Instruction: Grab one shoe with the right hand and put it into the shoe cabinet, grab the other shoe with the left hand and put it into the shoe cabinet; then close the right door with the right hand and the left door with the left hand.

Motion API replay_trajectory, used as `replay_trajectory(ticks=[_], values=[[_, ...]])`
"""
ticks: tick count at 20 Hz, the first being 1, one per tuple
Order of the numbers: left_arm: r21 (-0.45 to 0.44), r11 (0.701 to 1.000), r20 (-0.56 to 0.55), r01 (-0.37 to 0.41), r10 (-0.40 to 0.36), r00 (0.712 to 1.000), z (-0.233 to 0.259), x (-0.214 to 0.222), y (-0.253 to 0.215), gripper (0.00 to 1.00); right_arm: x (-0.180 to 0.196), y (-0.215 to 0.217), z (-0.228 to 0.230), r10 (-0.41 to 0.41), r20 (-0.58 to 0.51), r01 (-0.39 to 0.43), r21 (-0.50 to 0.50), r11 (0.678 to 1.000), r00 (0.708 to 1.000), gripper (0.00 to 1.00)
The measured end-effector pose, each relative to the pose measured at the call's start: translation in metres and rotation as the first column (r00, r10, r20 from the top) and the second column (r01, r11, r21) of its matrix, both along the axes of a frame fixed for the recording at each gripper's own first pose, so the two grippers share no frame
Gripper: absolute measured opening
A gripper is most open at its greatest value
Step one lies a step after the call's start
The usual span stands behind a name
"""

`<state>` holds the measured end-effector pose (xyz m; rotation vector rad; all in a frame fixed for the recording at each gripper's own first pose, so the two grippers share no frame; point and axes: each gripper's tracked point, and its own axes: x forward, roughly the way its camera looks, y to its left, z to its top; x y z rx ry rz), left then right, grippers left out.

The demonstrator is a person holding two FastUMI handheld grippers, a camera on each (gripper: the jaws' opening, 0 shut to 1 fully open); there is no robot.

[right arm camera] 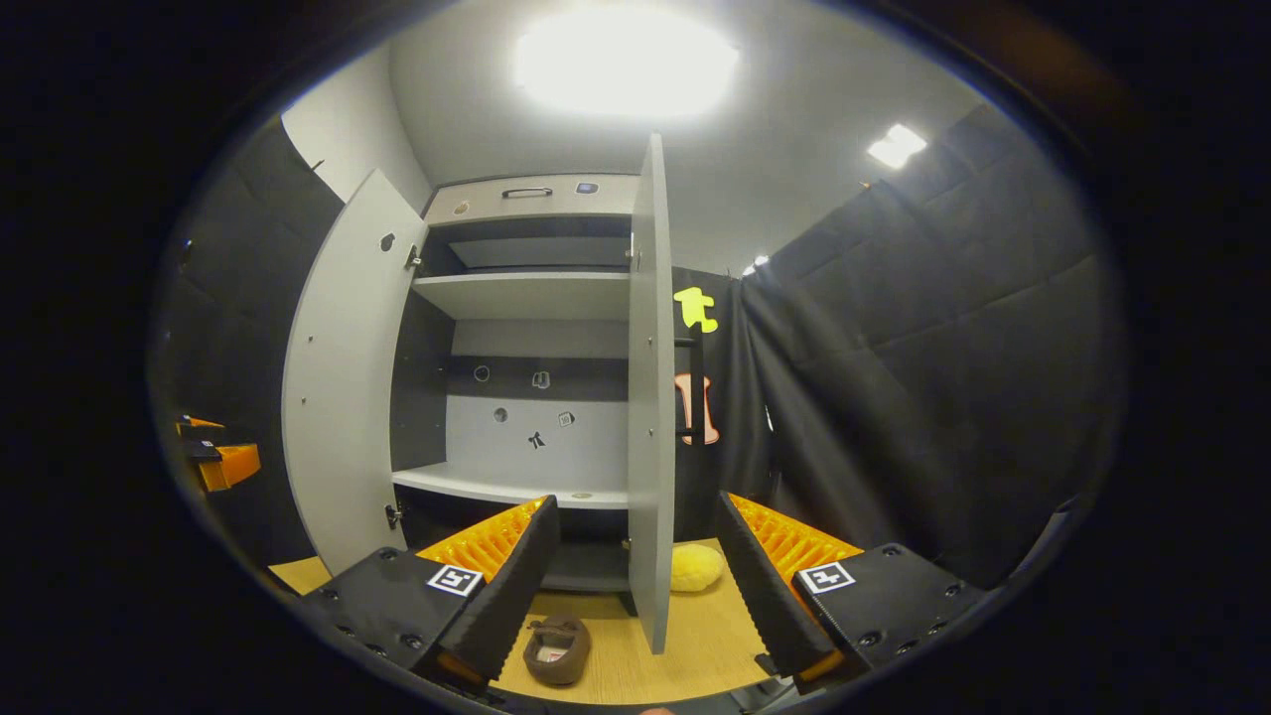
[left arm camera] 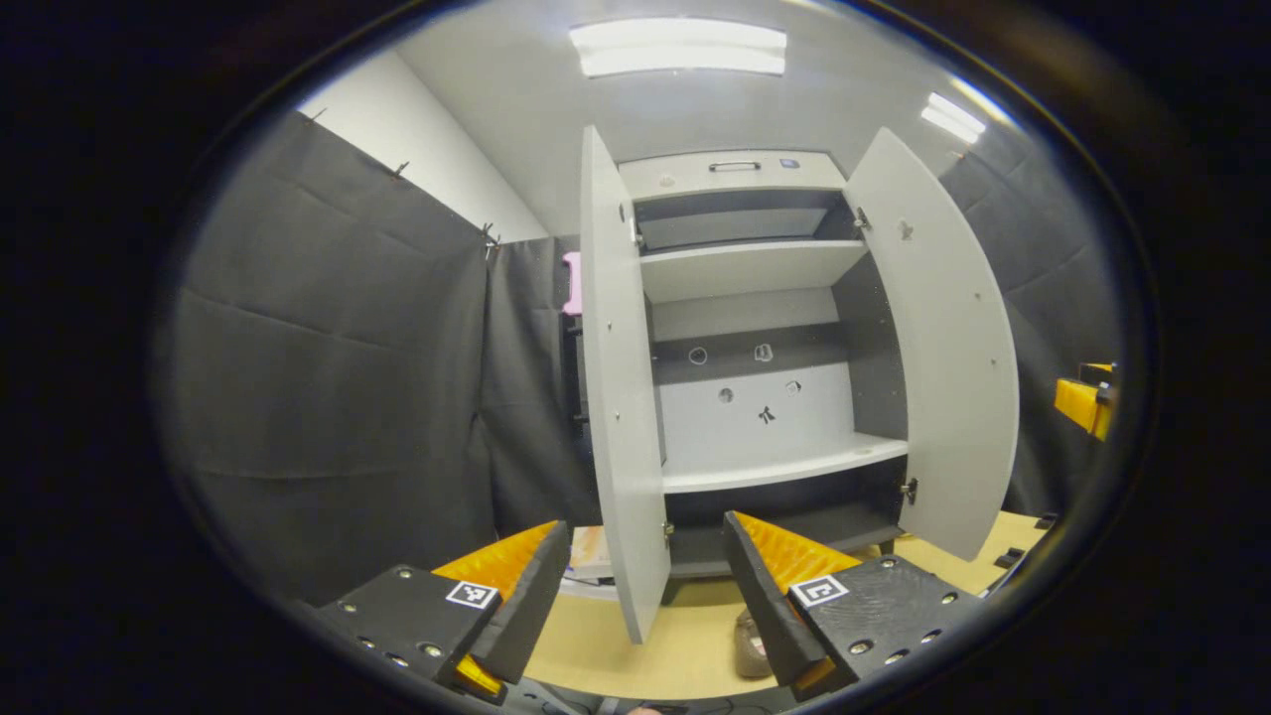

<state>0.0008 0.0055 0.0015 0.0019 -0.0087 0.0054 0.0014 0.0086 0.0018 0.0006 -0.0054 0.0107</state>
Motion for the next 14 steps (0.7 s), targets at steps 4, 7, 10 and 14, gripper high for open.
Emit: replay_trajectory(ticks=[4, 7, 10, 14], values=[[-0.004, 1.0, 0.003, -0.005, 0.005, 1.0, 0.0, 0.001, 0.001, 0.91, 0.002, 0.001, -0.001, 0.004, -0.001, -0.004, -0.001, 1.0, 1.0, 1.0], [0.001, 1.0, 0.008, -0.004, 0.004, 1.0, 0.001, 0.004, 0.001, 0.9, 0.002, 0.003, -0.003, 0.005, -0.001, -0.005, -0.004, 1.0, 1.0, 0.96], [0.005, 1.0, 0.01, 0.0, 0.0, 1.0, 0.001, 0.005, 0.001, 0.91, 0.006, 0.014, -0.004, 0.029, -0.003, -0.029, 0.021, 0.999, 1.0, 0.96], [-0.012, 1.0, 0.015, -0.002, 0.002, 1.0, -0.002, 0.0, 0.007, 0.91, 0.014, 0.028, -0.02, 0.041, -0.054, -0.041, 0.009, 0.999, 0.998, 0.96]])
